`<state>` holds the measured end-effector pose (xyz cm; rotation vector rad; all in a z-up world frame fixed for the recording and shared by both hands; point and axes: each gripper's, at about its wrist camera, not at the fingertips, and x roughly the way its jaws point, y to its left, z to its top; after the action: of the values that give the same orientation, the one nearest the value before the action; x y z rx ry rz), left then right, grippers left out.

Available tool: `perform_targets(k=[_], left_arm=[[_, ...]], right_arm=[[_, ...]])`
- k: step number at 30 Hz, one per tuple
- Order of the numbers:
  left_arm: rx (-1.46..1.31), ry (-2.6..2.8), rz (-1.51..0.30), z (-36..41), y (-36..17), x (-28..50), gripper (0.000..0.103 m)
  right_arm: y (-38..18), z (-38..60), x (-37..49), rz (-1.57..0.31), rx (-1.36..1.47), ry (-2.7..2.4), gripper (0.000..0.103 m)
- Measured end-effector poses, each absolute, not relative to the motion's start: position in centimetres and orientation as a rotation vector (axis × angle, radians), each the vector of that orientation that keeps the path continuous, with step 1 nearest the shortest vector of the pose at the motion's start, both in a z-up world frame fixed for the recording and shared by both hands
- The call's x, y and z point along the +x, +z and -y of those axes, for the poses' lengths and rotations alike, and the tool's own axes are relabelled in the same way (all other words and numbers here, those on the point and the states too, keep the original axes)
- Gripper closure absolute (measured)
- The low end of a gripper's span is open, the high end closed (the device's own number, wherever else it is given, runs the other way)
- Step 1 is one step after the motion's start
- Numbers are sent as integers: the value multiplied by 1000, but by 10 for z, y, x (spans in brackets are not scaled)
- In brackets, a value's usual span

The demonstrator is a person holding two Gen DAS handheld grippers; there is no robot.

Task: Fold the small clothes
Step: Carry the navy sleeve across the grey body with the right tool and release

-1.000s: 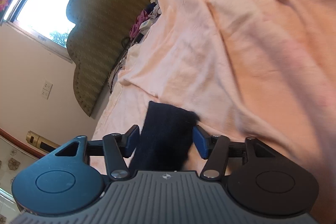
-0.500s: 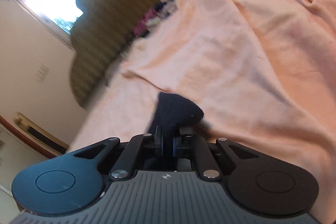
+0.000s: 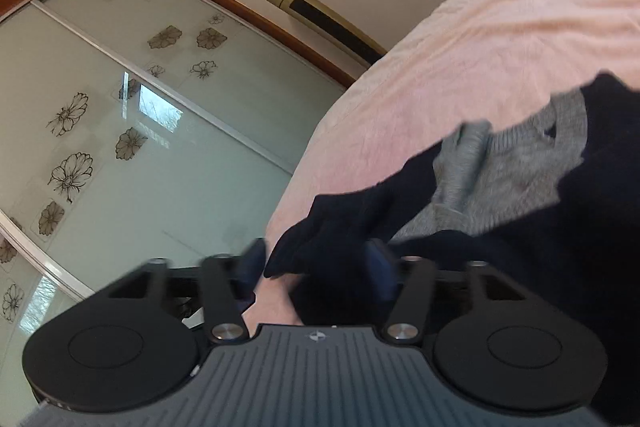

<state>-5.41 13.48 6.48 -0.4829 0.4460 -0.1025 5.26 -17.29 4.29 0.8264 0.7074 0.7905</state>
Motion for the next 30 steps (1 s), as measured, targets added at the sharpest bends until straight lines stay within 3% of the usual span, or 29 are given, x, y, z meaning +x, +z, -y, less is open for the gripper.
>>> perform_targets(k=[5,13,14,16,20,25,30], left_arm=[[-476,-200,-505,-114,53,-41,0],[-441,-221,-578,-93,40,-23,0],[-433,-222,-588,-91,38,-22,0],[-418,-218,-603,-87,36,-21,0],[-399,-229,-624,-76,36,-16,0],[-367,-313,-613,-50,41,-9,0],[-288,-336,-705,-16,16,19,0]], right_arm=[[51,283,49,-623,814,501,36],[10,327,85,-837,710,422,36],[9,323,90,-844,707,449,39],[6,312,102,-886,669,487,87],[17,299,107,-879,592,508,90],[67,362,108,-735,574,404,93],[57,414,115,-725,595,257,98]])
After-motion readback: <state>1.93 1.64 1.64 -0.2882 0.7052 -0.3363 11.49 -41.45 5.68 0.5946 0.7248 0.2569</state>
